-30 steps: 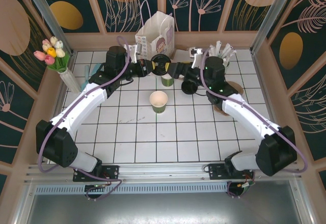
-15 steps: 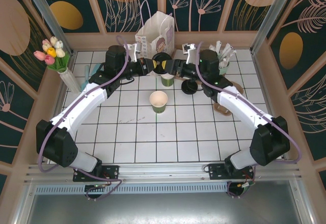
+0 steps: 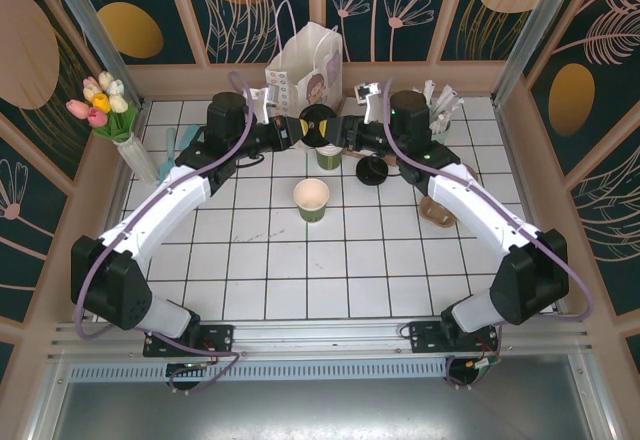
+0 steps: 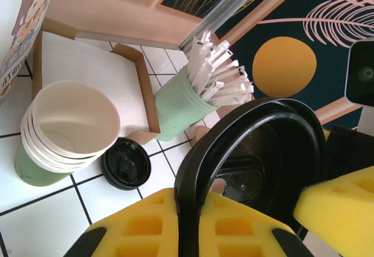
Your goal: Pack the takeout coffee
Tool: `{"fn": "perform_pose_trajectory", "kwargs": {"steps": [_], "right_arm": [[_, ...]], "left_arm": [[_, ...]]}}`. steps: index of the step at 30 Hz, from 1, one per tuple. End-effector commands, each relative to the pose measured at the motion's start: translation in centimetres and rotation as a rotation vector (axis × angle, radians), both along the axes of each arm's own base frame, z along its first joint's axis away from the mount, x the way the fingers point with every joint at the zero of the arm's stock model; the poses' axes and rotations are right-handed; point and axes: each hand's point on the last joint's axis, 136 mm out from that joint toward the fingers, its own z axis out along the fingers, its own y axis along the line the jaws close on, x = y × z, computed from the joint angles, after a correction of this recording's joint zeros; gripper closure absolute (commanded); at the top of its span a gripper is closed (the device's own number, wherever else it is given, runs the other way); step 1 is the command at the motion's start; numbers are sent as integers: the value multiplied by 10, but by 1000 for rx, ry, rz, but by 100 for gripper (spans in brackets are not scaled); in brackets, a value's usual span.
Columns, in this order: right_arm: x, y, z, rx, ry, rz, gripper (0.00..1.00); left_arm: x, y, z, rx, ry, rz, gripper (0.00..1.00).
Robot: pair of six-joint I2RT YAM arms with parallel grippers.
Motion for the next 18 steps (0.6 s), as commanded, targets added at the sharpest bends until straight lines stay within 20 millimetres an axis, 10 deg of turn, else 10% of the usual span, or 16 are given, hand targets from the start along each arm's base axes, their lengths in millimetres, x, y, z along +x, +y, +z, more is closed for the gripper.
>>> {"fn": "perform_pose_trajectory", "kwargs": {"steps": [1, 18], "right_arm": [[-5, 5, 8, -26, -27, 31, 55], [-5, 14, 5, -67, -32, 46, 77]], "left_arm": [[-9, -1, 18, -20, -73, -24, 93], [-14, -1, 17, -12, -82, -42, 91]]}}
